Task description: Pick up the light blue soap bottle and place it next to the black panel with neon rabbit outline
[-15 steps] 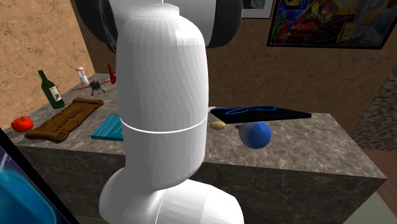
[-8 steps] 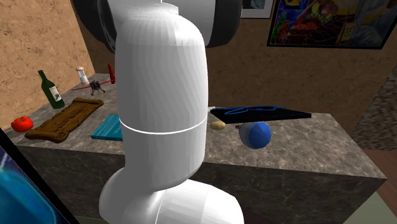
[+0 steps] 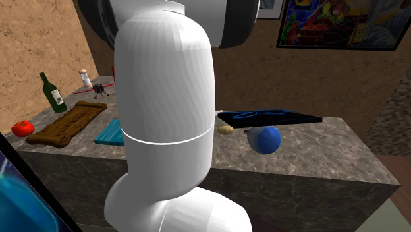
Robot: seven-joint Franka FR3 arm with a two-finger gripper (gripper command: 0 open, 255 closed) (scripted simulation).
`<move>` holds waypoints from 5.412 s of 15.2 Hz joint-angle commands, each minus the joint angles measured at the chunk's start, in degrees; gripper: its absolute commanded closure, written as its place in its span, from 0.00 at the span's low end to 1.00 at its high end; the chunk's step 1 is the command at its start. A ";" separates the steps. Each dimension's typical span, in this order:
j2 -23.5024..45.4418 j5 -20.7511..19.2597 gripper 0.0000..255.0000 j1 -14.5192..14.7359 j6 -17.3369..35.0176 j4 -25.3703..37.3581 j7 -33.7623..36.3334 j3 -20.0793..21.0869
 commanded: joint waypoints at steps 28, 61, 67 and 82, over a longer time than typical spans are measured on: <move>8.33 1.16 1.00 -20.28 -3.04 12.18 -36.83 -16.13; 24.55 1.59 1.00 -28.08 4.95 20.55 -48.09 -19.65; 25.09 1.55 1.00 -28.11 9.26 16.78 -48.03 -19.67; 28.43 1.39 1.00 -28.12 18.94 10.43 -47.86 -19.76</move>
